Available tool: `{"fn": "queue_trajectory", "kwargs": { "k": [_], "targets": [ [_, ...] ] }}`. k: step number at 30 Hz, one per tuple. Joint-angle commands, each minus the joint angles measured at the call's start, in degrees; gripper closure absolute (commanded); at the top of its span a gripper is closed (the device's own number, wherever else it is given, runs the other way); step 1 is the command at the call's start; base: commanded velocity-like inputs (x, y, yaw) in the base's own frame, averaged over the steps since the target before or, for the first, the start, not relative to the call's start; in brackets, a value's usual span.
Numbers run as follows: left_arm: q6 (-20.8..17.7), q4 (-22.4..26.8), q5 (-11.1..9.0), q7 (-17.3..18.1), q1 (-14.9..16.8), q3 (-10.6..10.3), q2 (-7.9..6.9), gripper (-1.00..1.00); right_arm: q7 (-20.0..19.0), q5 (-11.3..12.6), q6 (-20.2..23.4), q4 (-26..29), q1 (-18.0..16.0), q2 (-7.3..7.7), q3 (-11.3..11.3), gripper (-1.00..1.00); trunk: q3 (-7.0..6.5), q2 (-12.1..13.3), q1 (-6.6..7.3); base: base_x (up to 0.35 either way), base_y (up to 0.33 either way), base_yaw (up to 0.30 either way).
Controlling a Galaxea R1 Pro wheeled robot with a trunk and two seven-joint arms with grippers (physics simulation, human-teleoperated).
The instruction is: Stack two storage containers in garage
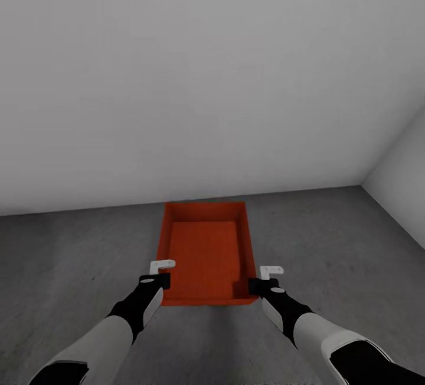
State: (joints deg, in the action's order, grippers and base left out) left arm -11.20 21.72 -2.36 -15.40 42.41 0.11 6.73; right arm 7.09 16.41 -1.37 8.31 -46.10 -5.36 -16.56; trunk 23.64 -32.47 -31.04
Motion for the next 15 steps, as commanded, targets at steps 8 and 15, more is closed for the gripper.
{"fn": "queue_trajectory", "kwargs": {
  "k": [8,15],
  "targets": [
    [-0.49,0.25,0.97,-2.44,0.04,1.03,-0.05,1.00,1.70,0.29,-0.72,-0.04,-0.04,1.32,2.06,1.00,0.23,-0.08,-0.01,0.000,0.000,0.000],
    [-0.49,0.25,0.95,-2.44,0.04,1.03,-0.05,1.00,1.78,0.29,-0.13,-0.04,-0.04,1.31,2.06,1.00,0.24,-0.08,-0.01,0.000,0.000,0.000]
  ]
}}
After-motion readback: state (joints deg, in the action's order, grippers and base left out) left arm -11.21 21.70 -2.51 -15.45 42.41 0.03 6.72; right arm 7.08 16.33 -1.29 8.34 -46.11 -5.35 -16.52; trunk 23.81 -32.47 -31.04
